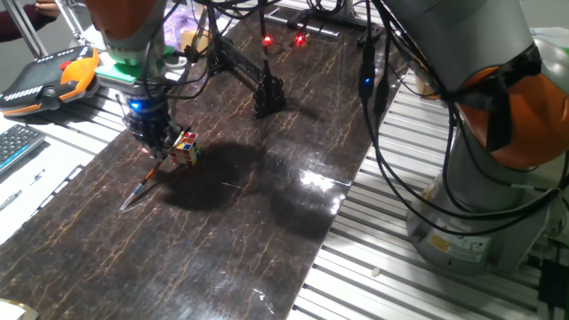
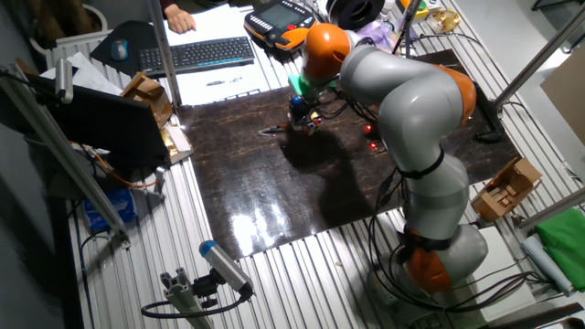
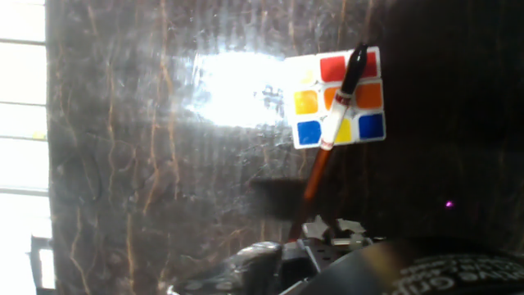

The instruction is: Place the brush on the pen rack

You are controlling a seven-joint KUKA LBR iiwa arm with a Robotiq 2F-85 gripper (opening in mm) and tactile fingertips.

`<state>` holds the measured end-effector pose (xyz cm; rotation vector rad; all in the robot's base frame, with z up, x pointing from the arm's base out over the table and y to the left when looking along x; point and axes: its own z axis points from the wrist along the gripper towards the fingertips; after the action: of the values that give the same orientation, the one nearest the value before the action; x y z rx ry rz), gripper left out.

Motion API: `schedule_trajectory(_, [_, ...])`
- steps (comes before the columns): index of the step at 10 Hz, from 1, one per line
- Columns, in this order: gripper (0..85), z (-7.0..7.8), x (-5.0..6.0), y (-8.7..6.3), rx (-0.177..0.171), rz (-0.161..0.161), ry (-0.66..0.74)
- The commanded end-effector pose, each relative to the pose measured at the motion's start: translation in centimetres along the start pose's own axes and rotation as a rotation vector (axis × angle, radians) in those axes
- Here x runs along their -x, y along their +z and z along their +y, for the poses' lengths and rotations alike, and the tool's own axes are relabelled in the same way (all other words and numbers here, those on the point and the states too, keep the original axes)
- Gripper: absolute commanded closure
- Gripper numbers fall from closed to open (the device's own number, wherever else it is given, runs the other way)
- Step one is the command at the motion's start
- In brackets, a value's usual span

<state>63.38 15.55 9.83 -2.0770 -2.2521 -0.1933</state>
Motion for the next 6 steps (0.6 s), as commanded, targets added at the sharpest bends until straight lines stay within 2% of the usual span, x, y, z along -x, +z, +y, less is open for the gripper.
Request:
schedule_trajectory(1, [39.7, 0.15, -0.17, 0.1, 0.005, 0.004, 0.021])
schedule_trajectory(3, [28.3, 0.56, -0.5, 0.36, 0.013, -0.005, 0.073])
schedule_trajectory(6, [26.0, 1.04, -0.45, 1.0, 0.009, 0.0, 0.118])
